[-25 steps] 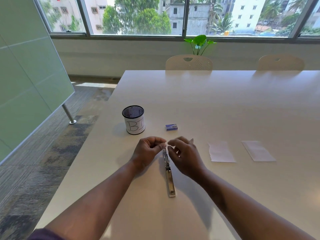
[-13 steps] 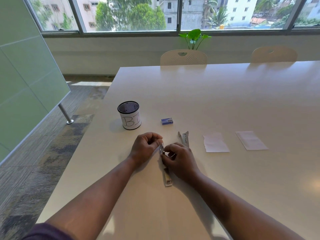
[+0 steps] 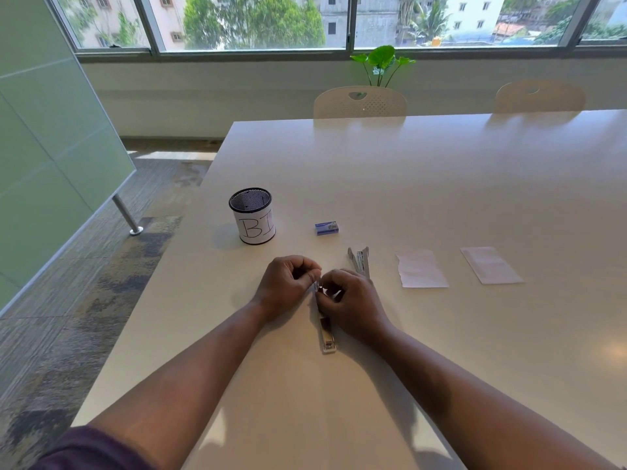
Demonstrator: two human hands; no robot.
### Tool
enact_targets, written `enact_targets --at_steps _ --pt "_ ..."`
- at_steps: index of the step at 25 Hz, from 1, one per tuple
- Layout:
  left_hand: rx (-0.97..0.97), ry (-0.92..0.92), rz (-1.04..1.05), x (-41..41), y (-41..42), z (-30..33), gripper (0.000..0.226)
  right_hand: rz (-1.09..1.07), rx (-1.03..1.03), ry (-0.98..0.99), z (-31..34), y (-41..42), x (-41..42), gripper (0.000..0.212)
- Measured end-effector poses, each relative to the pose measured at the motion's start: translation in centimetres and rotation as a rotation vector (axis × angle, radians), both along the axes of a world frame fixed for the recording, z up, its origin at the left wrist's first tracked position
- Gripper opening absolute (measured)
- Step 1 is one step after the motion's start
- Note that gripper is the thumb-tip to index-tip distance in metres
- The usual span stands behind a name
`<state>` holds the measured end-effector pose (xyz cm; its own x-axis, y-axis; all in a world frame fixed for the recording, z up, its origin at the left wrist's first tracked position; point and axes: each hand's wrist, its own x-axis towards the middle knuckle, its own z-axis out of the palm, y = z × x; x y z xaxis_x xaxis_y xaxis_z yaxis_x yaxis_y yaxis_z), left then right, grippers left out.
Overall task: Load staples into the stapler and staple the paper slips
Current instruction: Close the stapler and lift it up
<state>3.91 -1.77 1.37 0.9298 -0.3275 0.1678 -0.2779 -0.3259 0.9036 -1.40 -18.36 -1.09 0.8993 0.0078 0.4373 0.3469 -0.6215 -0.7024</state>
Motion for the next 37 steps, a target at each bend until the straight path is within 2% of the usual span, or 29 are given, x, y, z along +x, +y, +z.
enact_targets --at_steps 8,14,23,26,30,33,37 --pt "-0.026 0.029 0.053 0.2 0.3 0.6 0.011 0.013 0.016 0.004 0.2 0.0 0.0 0.012" --pt "0.039 -0.018 0.027 -0.2 -0.1 0.5 0.008 -0.007 0.01 0.016 0.1 0.1 0.0 0.006" --pt "0.19 -0.142 -0.047 0.0 -0.1 0.4 0.006 -0.006 -0.021 0.03 0.0 -0.1 0.0 0.007" --pt "0.168 -0.102 -0.042 0.2 0.0 0.4 0.014 0.002 -0.01 0.027 0.0 -0.1 0.0 0.005" --pt "0.195 -0.04 -0.003 0.4 -0.2 0.6 0.042 0.013 0.014 0.03 0.1 -0.2 -0.1 0.007" --pt "0.245 0.076 -0.022 0.6 -0.3 1.1 0.058 0.006 0.012 0.03 0.1 -0.2 -0.1 0.01" --pt "0.251 0.178 -0.025 1.1 -0.3 1.3 0.05 0.013 0.009 0.031 0.0 -0.3 -0.1 0.01"
